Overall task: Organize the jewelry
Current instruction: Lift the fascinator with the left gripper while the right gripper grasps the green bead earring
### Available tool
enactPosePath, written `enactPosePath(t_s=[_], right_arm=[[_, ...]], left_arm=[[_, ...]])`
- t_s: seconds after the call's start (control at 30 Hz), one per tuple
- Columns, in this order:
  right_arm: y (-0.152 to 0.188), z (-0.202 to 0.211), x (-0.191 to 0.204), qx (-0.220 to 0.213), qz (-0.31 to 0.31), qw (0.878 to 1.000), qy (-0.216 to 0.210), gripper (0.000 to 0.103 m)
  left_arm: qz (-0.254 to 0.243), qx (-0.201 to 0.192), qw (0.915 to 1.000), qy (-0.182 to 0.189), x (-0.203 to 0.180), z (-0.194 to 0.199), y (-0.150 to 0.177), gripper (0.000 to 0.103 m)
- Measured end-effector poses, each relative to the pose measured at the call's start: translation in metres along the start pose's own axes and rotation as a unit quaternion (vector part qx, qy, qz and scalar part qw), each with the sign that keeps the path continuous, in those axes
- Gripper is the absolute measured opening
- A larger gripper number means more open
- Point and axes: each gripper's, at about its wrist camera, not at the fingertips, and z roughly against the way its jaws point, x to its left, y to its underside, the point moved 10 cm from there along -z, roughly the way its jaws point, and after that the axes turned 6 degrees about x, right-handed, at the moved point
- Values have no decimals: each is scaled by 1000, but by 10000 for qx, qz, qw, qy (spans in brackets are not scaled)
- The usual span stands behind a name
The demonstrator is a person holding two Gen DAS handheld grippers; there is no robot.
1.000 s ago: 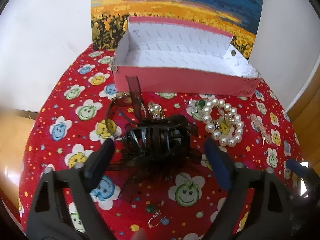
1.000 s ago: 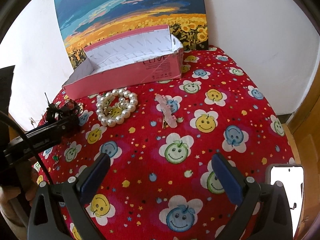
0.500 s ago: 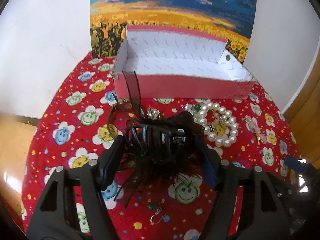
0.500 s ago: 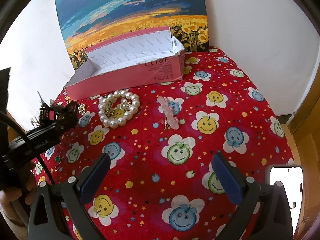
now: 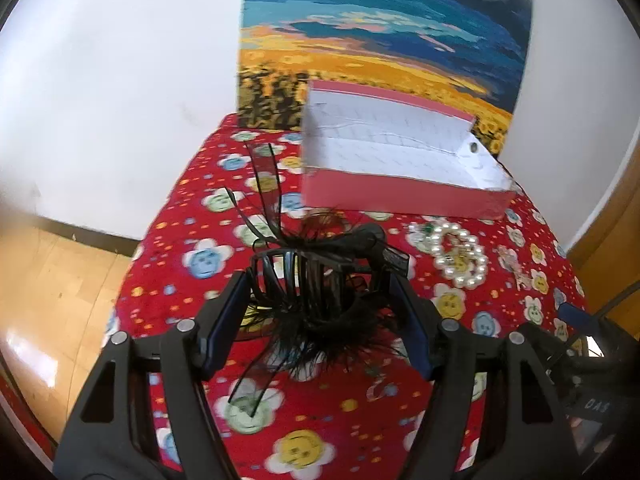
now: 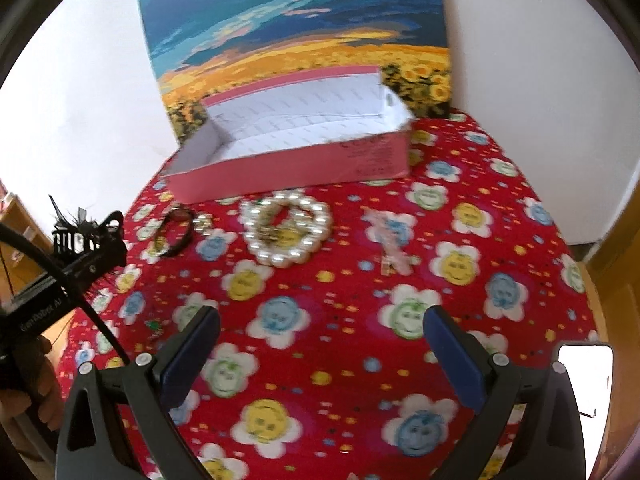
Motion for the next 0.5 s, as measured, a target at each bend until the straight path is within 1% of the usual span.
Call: enactPosePath(t_s=[0.13,0.3,0.5], right_arm=[[-3,-5,24,91,111,9996,-241,103],[-4,-17,51,350,54,9976,-602,103],[0,-30,86,521,335,9961,-624,103]], left_arm=[[118,-16,9999,-98,21,4,4,64],[259,31,9992,-293,50,6,11,64],[458,28,9981,-410,77,10,19,64]])
